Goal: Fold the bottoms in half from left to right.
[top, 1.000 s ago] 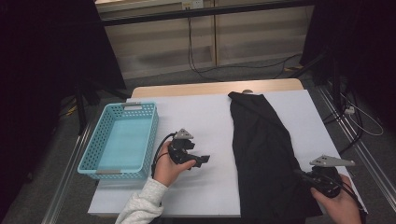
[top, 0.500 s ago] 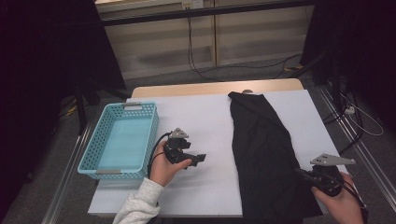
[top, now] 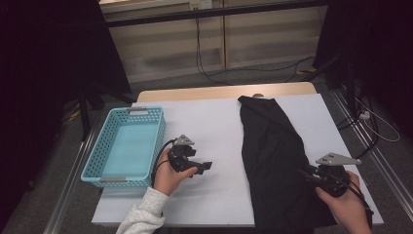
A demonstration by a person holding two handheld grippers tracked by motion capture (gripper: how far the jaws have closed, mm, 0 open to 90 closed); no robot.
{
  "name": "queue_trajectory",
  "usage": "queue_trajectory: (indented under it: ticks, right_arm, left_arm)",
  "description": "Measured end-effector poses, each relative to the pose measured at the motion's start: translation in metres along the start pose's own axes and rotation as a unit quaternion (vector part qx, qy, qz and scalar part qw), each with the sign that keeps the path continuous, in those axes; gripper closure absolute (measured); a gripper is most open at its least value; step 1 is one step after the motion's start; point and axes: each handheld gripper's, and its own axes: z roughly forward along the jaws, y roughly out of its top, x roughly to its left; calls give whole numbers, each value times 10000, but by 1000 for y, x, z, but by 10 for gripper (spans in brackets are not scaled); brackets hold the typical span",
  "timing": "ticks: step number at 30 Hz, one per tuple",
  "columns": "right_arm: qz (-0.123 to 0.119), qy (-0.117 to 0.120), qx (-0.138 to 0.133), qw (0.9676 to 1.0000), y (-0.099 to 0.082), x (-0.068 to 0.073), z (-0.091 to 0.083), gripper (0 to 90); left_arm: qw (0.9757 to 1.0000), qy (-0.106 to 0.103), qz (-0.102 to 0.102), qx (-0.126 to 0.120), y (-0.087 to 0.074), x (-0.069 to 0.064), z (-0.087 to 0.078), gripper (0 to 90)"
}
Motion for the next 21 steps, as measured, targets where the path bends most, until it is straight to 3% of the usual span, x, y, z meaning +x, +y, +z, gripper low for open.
queue_trajectory:
  ticks: [7,13,16,21]
  right_arm:
    - [-8,107,-129,9999,26,8,24,448]
    - [-242,68,-123,9996,49,13,49,354]
    - [-137,125,-167,9997,57,13,59,310]
    - [-167,57,-154,9997,73,15,73,273]
  left_arm:
    - [10000,31,-39,-22,-2,1,-2,155]
    - [10000,33,-44,-21,-3,3,-3,154]
    - [9999,61,-86,-21,-4,6,-4,153]
    - [9998,130,-116,-29,-5,8,-8,149]
